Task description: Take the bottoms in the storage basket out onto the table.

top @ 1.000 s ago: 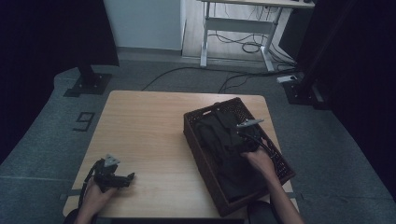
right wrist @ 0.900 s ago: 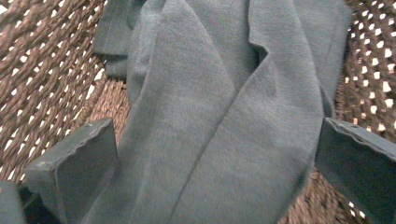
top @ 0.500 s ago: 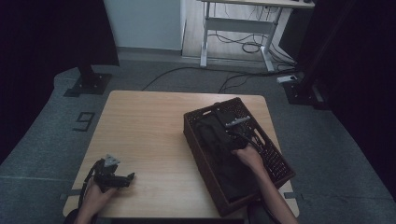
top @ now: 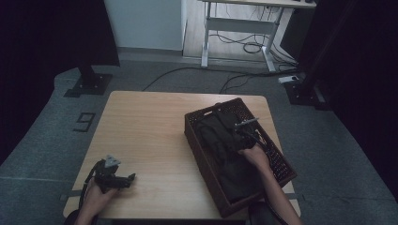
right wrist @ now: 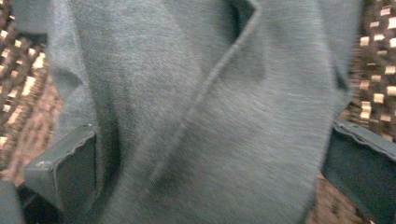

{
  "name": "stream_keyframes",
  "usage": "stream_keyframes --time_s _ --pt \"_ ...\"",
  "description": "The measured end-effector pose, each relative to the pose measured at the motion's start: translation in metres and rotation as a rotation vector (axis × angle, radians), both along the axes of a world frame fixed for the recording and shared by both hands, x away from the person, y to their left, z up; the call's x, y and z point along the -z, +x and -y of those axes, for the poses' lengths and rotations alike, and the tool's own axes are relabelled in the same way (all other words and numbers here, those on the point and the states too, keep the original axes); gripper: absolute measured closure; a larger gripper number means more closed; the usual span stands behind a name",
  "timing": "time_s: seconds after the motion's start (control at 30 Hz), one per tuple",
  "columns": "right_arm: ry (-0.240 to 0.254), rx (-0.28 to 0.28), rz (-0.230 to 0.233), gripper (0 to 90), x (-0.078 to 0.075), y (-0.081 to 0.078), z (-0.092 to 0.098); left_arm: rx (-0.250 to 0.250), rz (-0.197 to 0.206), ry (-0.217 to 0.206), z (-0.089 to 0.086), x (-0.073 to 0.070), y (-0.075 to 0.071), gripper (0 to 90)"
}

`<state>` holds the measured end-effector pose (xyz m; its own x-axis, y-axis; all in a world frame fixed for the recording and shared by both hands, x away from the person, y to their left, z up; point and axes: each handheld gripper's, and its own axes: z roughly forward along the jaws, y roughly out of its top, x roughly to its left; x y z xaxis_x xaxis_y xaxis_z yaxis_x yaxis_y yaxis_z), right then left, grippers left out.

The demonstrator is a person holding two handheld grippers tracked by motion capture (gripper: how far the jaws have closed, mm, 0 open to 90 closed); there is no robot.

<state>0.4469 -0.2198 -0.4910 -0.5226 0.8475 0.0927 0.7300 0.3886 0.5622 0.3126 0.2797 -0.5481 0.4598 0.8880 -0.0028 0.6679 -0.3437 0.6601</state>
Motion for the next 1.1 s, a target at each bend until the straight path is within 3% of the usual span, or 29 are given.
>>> stream_keyframes --time_s 0.13,0.17,0.43,0.63,0.7,0.87,1.1 --pt "0.026 -0.027 -0.014 0.0 0.001 0.002 -0.009 0.0 0.0 0.001 0.0 0.0 0.0 0.0" --pt "0.021 -0.055 -0.023 0.0 0.002 0.001 -0.016 0.0 0.0 0.0 0.0 0.0 0.0 0.0" --pt "-0.079 -0.116 -0.031 0.0 0.006 -0.001 -0.045 0.0 0.0 0.001 0.0 0.0 0.0 0.0" --pt "-0.125 -0.084 -0.031 0.0 0.011 0.004 -0.046 0.0 0.0 0.0 0.0 0.0 0.0 0.0" --pt "-0.144 -0.052 -0.036 0.0 0.013 0.009 -0.036 0.0 0.0 0.0 0.0 0.0 0.0 0.0" --pt "-0.07 -0.006 -0.084 0.0 0.02 0.014 -0.019 0.0 0.0 0.0 0.0 0.0 0.0 0.0" --pt "-0.09 -0.069 -0.105 0.0 0.025 0.015 -0.038 0.0 0.0 0.001 0.0 0.0 0.0 0.0"
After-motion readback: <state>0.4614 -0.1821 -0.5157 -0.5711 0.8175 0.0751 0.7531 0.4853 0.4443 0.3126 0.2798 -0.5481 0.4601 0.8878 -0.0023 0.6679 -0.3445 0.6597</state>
